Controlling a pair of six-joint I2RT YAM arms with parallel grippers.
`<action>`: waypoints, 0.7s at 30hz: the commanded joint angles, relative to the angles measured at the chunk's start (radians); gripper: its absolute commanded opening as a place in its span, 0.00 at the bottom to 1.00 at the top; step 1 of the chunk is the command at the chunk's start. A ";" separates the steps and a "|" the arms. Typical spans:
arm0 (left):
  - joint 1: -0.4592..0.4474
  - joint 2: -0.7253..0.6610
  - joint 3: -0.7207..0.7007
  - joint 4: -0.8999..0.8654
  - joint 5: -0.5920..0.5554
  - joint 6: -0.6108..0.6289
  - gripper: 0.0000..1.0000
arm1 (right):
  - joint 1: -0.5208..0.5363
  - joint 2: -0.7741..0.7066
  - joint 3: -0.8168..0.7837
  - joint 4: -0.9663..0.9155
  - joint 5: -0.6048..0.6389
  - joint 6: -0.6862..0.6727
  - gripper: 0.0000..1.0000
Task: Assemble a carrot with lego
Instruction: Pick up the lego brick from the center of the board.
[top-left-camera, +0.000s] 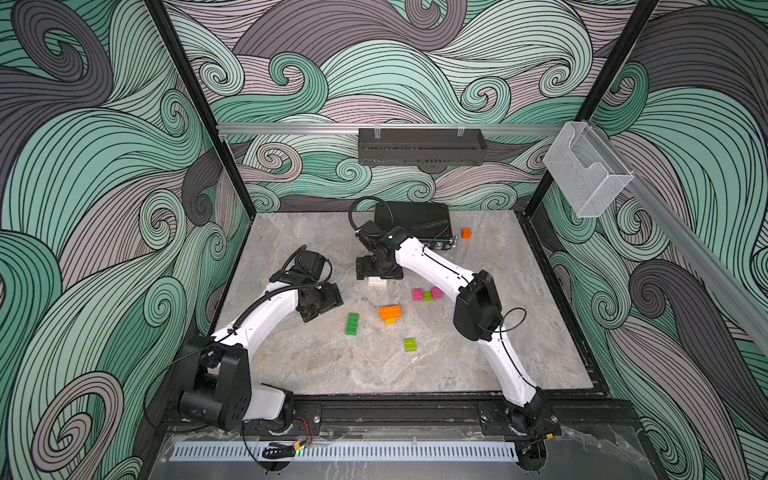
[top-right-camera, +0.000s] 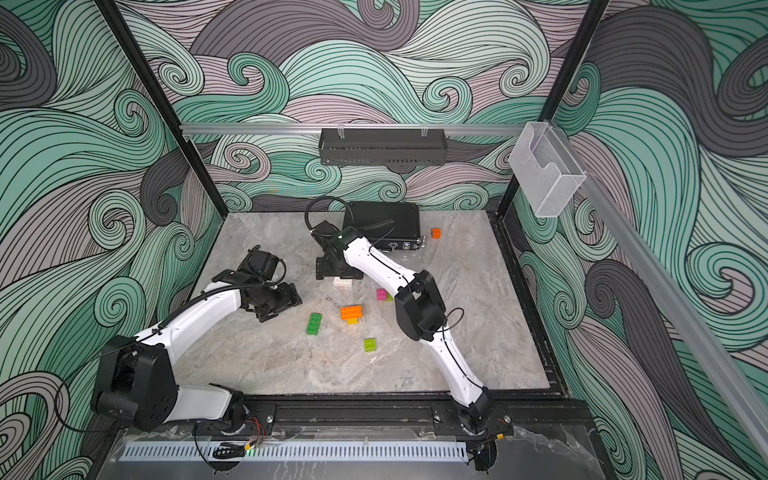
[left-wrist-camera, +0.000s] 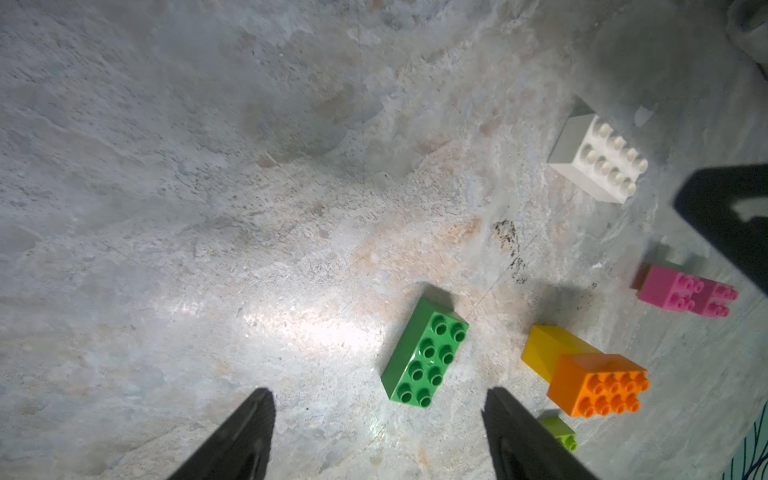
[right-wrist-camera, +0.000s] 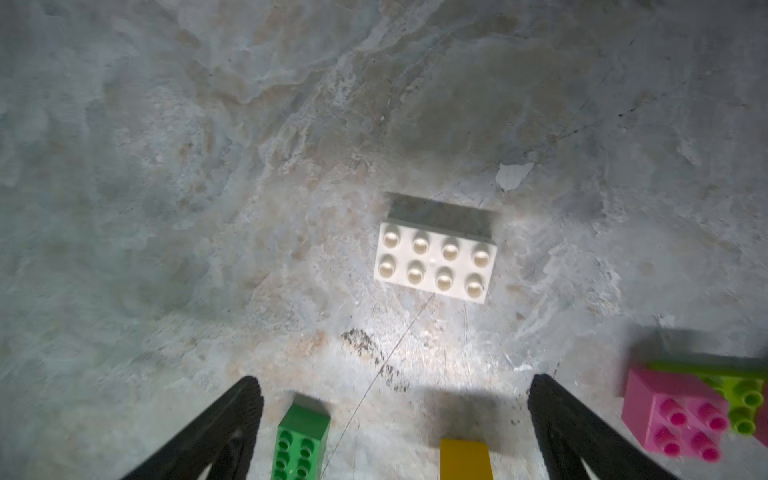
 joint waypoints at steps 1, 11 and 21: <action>0.007 -0.015 0.005 -0.033 -0.019 0.013 0.80 | -0.011 0.041 0.053 -0.075 0.051 -0.009 1.00; 0.008 -0.011 -0.004 -0.021 -0.001 0.012 0.80 | -0.039 0.147 0.128 -0.075 0.034 0.002 0.95; 0.007 -0.001 -0.004 -0.015 0.005 0.008 0.80 | -0.043 0.200 0.180 -0.073 0.008 0.006 0.90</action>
